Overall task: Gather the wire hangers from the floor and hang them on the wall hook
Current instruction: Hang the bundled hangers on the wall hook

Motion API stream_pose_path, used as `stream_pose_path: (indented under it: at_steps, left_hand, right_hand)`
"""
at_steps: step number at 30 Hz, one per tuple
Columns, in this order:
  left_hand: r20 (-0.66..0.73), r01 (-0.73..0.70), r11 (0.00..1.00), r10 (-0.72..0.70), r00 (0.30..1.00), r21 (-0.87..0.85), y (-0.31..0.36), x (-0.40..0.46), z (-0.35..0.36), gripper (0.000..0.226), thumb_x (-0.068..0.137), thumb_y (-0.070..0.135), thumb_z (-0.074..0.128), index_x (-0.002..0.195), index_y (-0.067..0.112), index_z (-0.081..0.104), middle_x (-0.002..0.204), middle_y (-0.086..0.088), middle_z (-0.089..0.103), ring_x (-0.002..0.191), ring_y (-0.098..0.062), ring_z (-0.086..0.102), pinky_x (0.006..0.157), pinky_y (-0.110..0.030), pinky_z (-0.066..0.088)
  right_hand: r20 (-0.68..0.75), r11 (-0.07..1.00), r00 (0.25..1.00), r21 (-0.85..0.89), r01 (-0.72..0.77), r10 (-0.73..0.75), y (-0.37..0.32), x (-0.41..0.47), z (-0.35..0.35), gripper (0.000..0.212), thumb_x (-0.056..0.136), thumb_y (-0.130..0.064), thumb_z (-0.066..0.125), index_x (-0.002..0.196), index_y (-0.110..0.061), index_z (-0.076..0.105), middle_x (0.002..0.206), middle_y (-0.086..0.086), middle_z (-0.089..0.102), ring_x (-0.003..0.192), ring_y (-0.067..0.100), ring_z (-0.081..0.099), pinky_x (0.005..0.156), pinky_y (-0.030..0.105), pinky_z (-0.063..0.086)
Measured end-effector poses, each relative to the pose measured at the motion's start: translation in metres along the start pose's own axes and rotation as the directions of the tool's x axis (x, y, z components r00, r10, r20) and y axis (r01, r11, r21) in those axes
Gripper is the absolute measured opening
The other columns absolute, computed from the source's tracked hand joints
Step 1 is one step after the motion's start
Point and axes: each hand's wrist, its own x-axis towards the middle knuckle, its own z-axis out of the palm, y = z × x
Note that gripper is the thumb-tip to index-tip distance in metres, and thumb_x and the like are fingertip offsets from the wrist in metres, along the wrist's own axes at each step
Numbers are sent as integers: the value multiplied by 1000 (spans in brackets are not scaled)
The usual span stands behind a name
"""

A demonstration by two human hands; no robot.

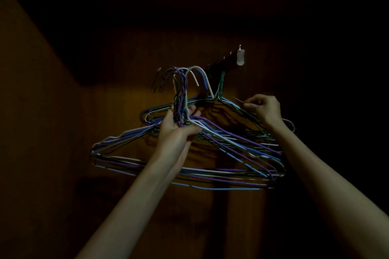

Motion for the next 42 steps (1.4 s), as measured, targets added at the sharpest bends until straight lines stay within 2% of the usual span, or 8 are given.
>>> stream_pose_path:
  at_steps: [14,18,23,27,31,35,39,42]
  left_hand:
    - [-4,46,999,-46,999,1,3,-15,0,72,81,-25,45,142,11,33,129,-11,58,110,-15,60,90,-31,49]
    - [-16,65,998,-66,998,-16,6,-25,-1,67,80,-24,46,138,10,36,126,-8,60,112,-16,59,109,-48,33]
    - [-25,58,996,-60,998,-67,7,-37,-5,70,79,-28,42,135,14,36,129,-15,55,112,-22,58,97,-37,45]
    - [-26,57,994,-59,998,-92,6,-46,-11,71,77,-31,40,131,15,38,112,-9,60,100,-19,61,88,-32,49]
    - [-21,72,993,-74,997,-89,6,-57,-18,78,76,-31,41,141,12,32,107,-6,62,101,-17,62,83,-28,53]
    - [-13,76,993,-78,997,-92,11,-68,-18,74,76,-31,41,137,11,37,103,-5,64,100,-17,61,90,-32,49]
    - [16,98,994,-97,995,-49,15,-82,-18,59,79,-28,43,112,21,48,108,-5,63,106,-18,60,87,-27,49]
    - [10,103,993,-102,995,-53,14,-86,-19,66,79,-29,42,128,16,45,108,-6,61,103,-20,60,88,-29,49]
  right_hand:
    - [42,995,999,-94,23,-19,1,-12,-8,21,84,-16,66,105,-13,68,103,3,65,93,12,58,79,29,50]
    - [30,989,995,-118,94,-91,-16,-32,-17,23,82,-18,68,105,-15,68,100,1,63,93,13,56,77,28,48]
    - [219,987,963,58,147,-157,-51,-89,-22,8,85,-17,65,88,-25,65,86,-10,62,85,4,58,74,16,44]
    - [377,985,911,108,135,-166,-68,-131,-17,7,86,-22,63,86,-30,65,83,-16,63,77,-4,59,67,8,45]
    - [427,986,892,126,107,-151,-78,-155,-17,6,87,-22,63,85,-27,67,81,-14,65,71,-7,58,63,4,43]
    - [447,987,882,118,108,-150,-84,-166,-20,6,85,-21,65,82,-25,68,80,-8,67,76,3,60,67,11,43]
    - [398,989,906,100,110,-141,-87,-174,-21,19,86,-20,64,74,-34,63,78,-9,66,78,7,61,71,20,46]
    - [327,991,936,60,117,-130,-87,-176,-22,21,86,-23,63,72,-38,61,79,-8,67,82,12,63,78,35,51]
